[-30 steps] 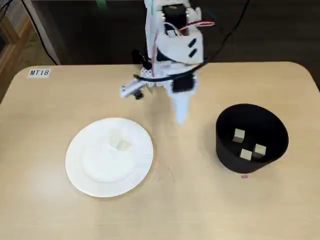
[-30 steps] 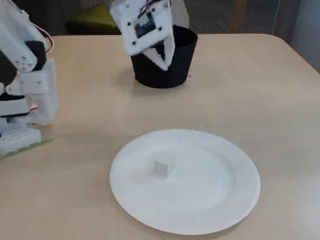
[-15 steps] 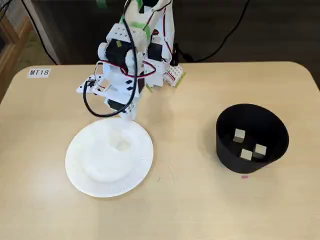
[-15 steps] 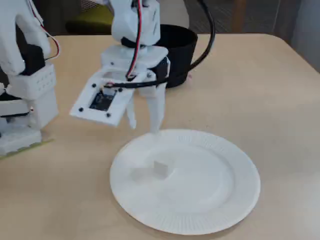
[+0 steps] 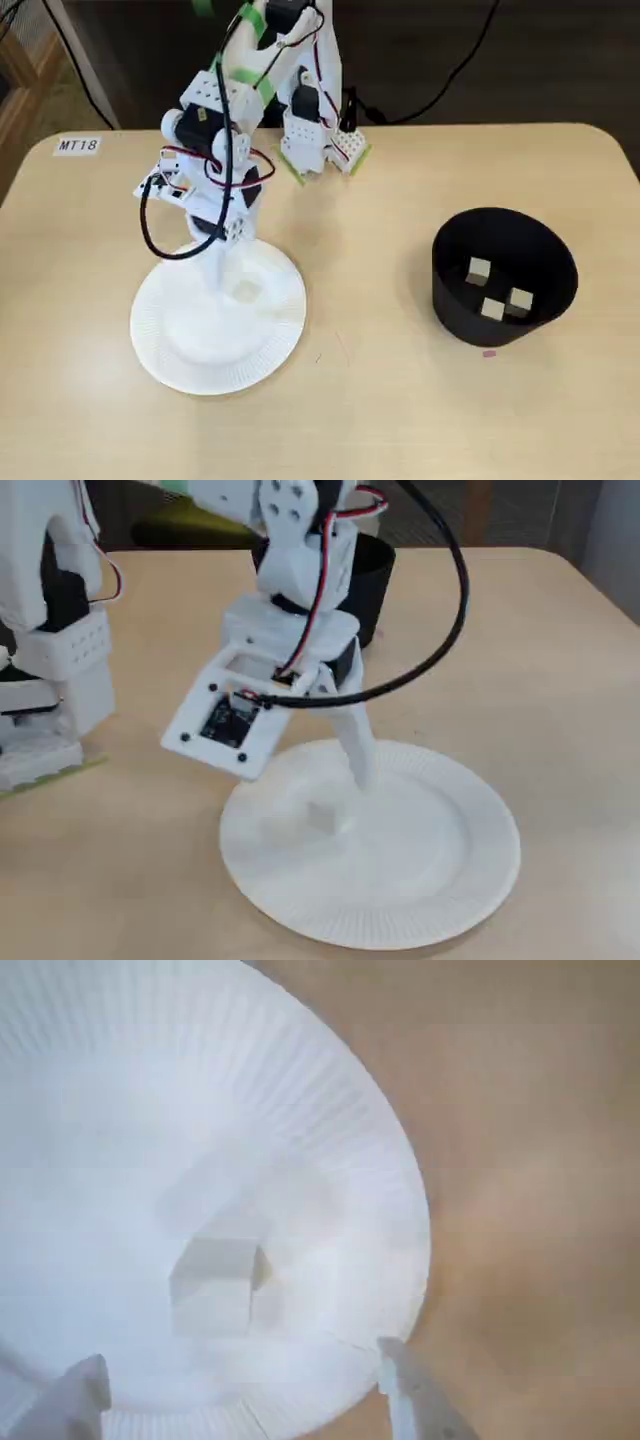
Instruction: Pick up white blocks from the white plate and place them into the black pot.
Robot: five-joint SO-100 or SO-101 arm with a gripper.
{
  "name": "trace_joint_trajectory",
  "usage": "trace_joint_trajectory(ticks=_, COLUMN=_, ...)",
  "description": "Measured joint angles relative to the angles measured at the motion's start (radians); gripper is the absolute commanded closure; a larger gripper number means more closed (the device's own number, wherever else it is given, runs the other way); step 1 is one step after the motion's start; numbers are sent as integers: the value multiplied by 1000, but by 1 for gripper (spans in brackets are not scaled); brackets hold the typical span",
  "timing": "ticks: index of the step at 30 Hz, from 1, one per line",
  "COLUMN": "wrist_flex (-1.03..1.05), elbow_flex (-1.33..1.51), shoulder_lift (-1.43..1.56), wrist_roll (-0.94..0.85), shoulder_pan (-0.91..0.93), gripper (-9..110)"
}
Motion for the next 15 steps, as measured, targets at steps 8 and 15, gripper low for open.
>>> trace_joint_trajectory(ticks=8, wrist_flex=-9, elbow_flex=-49, shoulder_lift=-124, wrist_roll=-6, shoulder_pan=0, gripper=62)
trace_joint_trajectory(ticks=15, wrist_flex=-95, elbow_flex=-81, shoulder_lift=-207, wrist_roll=-9, shoulder_pan=0, gripper=88)
